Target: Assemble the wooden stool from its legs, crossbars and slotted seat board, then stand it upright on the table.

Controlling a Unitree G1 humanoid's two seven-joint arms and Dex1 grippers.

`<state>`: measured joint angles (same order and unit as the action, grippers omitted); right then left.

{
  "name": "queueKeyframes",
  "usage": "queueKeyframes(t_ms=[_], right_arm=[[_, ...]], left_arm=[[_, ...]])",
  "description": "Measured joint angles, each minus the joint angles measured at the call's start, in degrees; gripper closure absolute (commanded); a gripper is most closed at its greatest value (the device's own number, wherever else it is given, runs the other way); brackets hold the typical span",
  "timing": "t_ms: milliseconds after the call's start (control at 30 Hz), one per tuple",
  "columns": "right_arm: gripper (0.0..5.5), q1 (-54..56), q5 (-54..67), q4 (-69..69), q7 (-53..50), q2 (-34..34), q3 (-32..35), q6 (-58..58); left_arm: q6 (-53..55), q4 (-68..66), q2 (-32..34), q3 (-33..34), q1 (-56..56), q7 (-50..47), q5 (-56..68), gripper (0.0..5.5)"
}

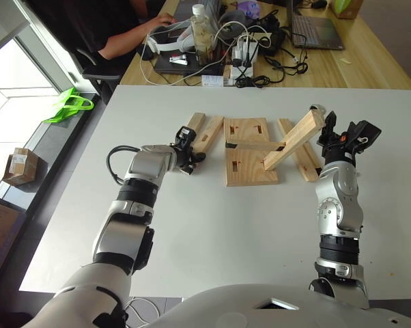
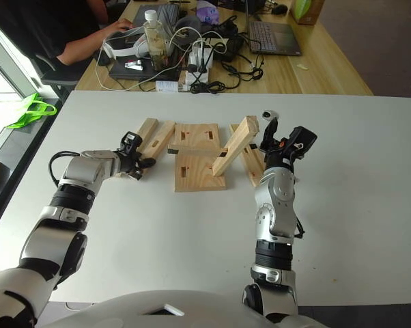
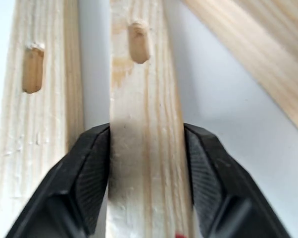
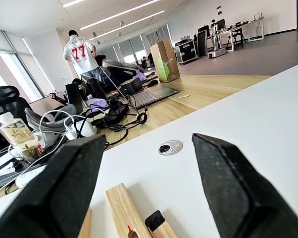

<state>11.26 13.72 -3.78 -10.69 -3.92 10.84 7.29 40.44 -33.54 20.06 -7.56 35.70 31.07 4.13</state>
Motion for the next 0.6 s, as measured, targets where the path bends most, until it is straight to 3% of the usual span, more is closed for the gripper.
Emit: queueKeyframes(t_ms=[200,367,467,600], right_arm=[[2.25,1.7,0.1,0.5,0.1,0.9,1.6,0.1],[2.25,8.3,5.4,3.5,1.3,6.8,8.9,1.6],[2.25,16.4,12.6,4.9,3.4,14.2,16.0,4.2],[2.25,29.1,32.8,0.5,8.0,18.9,19.9,15.4]], left_arm=[[-0.7,5.4,-0.6,2.4,-4.3,-1.6,1.1,3.43],[-5.2,20.9,-1.4,9.0,-6.1,-8.0,2.3,3.44],[-10.9,31.2,-0.1,14.2,-3.1,-11.9,3.0,3.44],[-19.5,40.8,3.5,15.2,3.4,-13.0,0.7,3.44]])
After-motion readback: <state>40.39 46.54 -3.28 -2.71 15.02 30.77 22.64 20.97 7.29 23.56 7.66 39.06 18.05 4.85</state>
